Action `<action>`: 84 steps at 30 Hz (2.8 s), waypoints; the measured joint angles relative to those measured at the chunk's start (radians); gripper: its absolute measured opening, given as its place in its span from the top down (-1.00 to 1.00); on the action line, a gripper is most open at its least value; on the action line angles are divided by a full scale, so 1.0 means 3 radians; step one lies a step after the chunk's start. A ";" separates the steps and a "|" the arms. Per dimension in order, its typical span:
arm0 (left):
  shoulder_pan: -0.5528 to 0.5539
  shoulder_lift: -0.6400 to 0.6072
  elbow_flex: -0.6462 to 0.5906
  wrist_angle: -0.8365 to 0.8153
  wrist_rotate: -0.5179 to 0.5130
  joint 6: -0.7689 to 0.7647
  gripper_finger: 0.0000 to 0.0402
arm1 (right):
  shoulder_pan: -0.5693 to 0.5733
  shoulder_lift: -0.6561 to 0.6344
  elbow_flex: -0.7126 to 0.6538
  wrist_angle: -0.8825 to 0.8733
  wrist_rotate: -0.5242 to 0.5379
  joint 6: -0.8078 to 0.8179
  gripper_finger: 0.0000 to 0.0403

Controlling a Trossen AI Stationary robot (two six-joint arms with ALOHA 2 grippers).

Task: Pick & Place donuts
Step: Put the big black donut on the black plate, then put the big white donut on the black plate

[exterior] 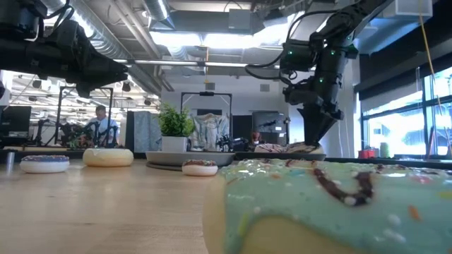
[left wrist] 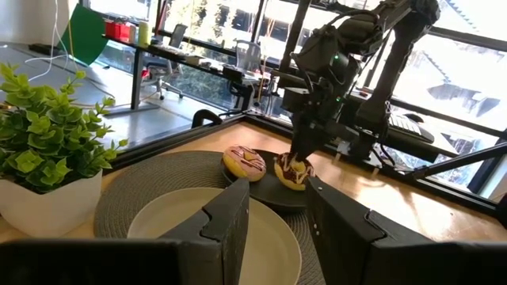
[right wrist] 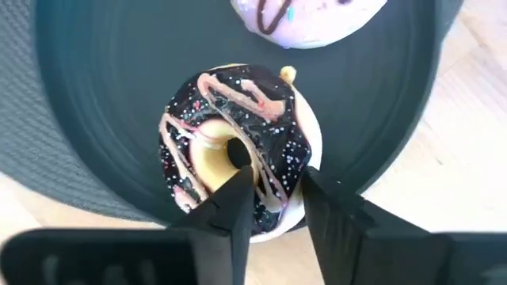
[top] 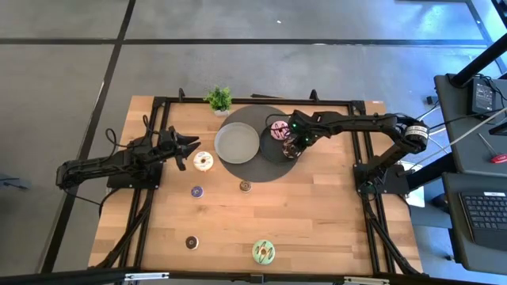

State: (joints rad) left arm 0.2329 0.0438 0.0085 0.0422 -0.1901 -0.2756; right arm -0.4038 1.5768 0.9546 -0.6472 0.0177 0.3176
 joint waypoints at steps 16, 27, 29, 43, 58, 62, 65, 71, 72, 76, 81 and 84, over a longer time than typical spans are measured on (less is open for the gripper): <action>-0.0014 0.0109 0.0250 -0.0055 0.0321 -0.0391 0.39 | 0.0001 -0.0269 0.0165 -0.0056 0.0523 0.0052 0.35; -0.0189 0.1803 0.1441 -0.1782 0.0076 0.0057 0.48 | 0.0001 -0.0521 0.0216 -0.0068 0.0576 0.0097 0.35; -0.0188 0.2128 0.1589 -0.1928 0.0033 0.0058 0.48 | 0.0006 -0.0521 0.0216 -0.0066 0.0576 0.0140 0.35; -0.0188 0.2982 0.1877 -0.1911 0.0081 0.0155 0.47 | 0.0006 -0.0521 0.0215 -0.0046 0.0575 0.0146 0.35; -0.0188 0.2989 0.1877 -0.1913 0.0154 -0.0485 0.00 | 0.0006 -0.0519 0.0212 0.0064 0.0553 0.0147 0.35; -0.0182 0.2989 0.1878 -0.2135 0.0135 -0.0688 0.02 | 0.0006 -0.0519 0.0212 0.0082 0.0552 0.0147 0.35; -0.0147 0.3041 0.1877 -0.2551 -0.0092 -0.1205 0.04 | 0.0007 -0.0519 0.0212 0.0105 0.0551 0.0149 0.35; -0.0113 0.3191 0.1877 -0.2722 -0.0089 -0.1963 0.05 | 0.0006 -0.0519 0.0212 0.0193 0.0548 0.0154 0.35; -0.0114 0.3232 0.1877 -0.2691 -0.0092 -0.2035 0.05 | 0.0007 -0.0519 0.0212 0.0195 0.0548 0.0155 0.35; -0.0114 0.3425 0.1877 -0.2674 -0.0090 -0.2287 0.05 | 0.0006 -0.0519 0.0212 0.0209 0.0547 0.0152 0.35; -0.0116 0.3713 0.1877 -0.2656 -0.0082 -0.2668 0.05 | 0.0007 -0.0519 0.0212 0.0210 0.0543 0.0151 0.35; -0.0115 0.3847 0.1877 -0.2592 -0.0044 -0.2791 0.05 | 0.0006 -0.0519 0.0212 0.0209 0.0543 0.0148 0.35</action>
State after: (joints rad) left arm 0.1983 1.1979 0.5716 -0.7355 -0.2031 -1.1130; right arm -0.4019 1.4212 1.0183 -0.5846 0.1806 0.3621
